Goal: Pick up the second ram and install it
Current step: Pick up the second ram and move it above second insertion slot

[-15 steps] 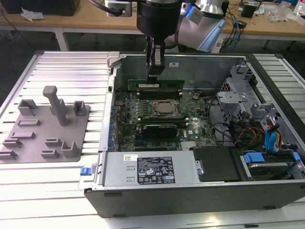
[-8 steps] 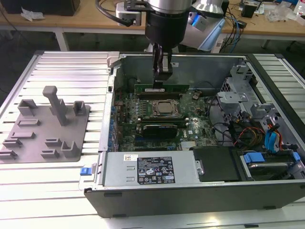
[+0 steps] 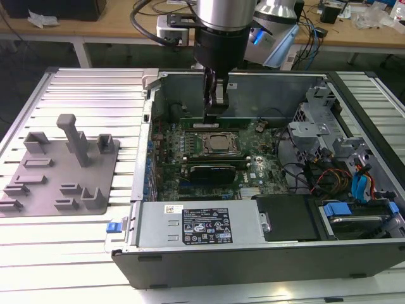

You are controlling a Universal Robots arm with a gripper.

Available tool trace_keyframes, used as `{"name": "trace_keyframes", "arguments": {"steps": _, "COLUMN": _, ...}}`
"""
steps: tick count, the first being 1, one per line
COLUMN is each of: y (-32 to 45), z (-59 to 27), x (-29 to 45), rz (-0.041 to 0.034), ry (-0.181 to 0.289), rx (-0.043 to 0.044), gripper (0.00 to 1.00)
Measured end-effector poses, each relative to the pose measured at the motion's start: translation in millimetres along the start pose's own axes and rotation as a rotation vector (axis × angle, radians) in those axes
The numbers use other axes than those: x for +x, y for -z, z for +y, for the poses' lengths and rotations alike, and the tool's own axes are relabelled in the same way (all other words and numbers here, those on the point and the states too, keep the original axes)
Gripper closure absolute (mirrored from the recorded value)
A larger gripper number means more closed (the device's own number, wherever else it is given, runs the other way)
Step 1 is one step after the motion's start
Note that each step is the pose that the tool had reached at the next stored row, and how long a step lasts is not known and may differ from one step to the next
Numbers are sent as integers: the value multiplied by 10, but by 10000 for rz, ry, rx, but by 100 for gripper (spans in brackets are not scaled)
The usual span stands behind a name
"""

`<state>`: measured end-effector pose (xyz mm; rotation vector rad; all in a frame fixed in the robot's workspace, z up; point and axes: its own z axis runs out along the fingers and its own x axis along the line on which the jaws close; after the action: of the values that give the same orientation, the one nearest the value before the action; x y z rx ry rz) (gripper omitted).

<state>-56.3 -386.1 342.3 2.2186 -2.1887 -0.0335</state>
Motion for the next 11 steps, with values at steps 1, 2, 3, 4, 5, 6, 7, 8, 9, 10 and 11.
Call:
{"name": "trace_keyframes", "arguments": {"steps": 1, "y": -22, "z": -6, "x": -3, "rz": 0, "ry": 2, "rx": 0, "gripper": 91}}
{"name": "trace_keyframes", "arguments": {"steps": 2, "y": -46, "z": -15, "x": -5, "rz": -1, "ry": 2, "rx": 0, "gripper": 91}}
{"name": "trace_keyframes", "arguments": {"steps": 3, "y": -68, "z": -23, "x": -7, "rz": 0, "ry": 1, "rx": -1, "gripper": 91}}
{"name": "trace_keyframes", "arguments": {"steps": 4, "y": -90, "z": -31, "x": -8, "rz": -1, "ry": 1, "rx": -1, "gripper": 91}}
{"name": "trace_keyframes", "arguments": {"steps": 5, "y": -114, "z": -37, "x": -10, "rz": -1, "ry": 0, "rx": -2, "gripper": 91}}
{"name": "trace_keyframes", "arguments": {"steps": 6, "y": -138, "z": -41, "x": -13, "rz": 0, "ry": 0, "rx": -2, "gripper": 91}}
{"name": "trace_keyframes", "arguments": {"steps": 7, "y": -153, "z": -43, "x": -16, "rz": 1, "ry": 1, "rx": -2, "gripper": 91}}
{"name": "trace_keyframes", "arguments": {"steps": 8, "y": -163, "z": -44, "x": -18, "rz": 0, "ry": 2, "rx": -2, "gripper": 91}}
{"name": "trace_keyframes", "arguments": {"steps": 9, "y": -171, "z": -45, "x": -20, "rz": 0, "ry": 2, "rx": -2, "gripper": 91}}
{"name": "trace_keyframes", "arguments": {"steps": 10, "y": -189, "z": -47, "x": -23, "rz": -1, "ry": 0, "rx": -2, "gripper": 91}}
{"name": "trace_keyframes", "arguments": {"steps": 11, "y": -197, "z": -47, "x": -24, "rz": -2, "ry": 1, "rx": -2, "gripper": 91}}
